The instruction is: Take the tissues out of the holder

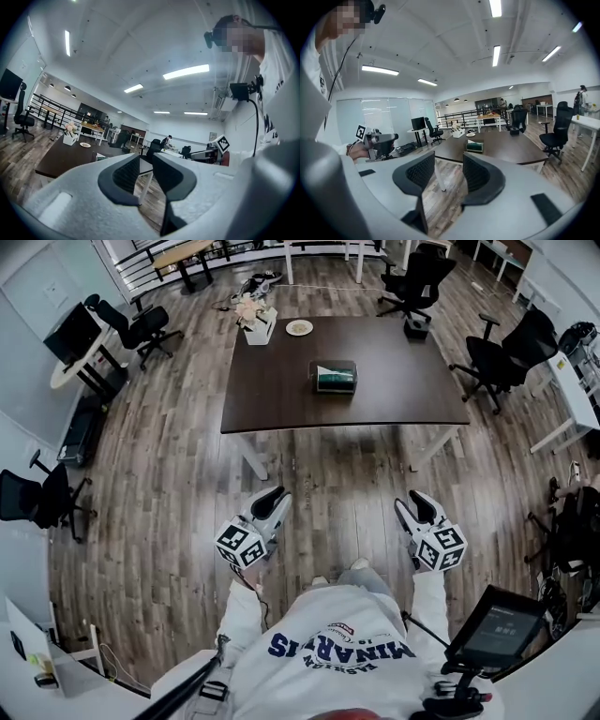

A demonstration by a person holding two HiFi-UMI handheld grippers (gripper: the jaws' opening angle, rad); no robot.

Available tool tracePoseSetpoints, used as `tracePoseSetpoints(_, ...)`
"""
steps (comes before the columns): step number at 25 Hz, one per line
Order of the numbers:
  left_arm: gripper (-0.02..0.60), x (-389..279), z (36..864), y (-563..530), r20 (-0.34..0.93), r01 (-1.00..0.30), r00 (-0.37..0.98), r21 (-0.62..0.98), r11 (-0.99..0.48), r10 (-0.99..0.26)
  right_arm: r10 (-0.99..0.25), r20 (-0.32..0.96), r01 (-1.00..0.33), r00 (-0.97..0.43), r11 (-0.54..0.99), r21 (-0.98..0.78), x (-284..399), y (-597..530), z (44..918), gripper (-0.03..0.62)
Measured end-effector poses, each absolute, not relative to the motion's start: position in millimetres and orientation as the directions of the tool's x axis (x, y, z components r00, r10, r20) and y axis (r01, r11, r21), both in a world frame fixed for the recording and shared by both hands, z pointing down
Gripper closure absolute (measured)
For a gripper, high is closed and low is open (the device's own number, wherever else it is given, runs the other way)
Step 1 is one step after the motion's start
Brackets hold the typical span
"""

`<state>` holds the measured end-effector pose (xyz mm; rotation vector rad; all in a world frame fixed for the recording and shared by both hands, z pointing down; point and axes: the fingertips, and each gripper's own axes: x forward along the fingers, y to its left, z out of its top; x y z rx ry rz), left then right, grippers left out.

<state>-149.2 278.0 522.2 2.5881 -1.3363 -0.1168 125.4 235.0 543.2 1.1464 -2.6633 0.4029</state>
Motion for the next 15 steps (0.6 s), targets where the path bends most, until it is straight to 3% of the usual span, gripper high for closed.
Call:
tracePoseSetpoints(8,0.514,-142.5,524.3,220.8,0.042,-0.785,0.596,0.242,-0.57,-0.802,-0.676,0.29,-0.732,-0.677,0.658,-0.174,122.3,173.6,552.2,0.416)
tracePoseSetpoints(15,0.514,-148.9,525.1,105.2,0.062,-0.831,0.534,0.223,-0.51,-0.843,-0.632,0.257,-0.678,-0.731,0.716,-0.167,109.8,29.7,561.3,0.416)
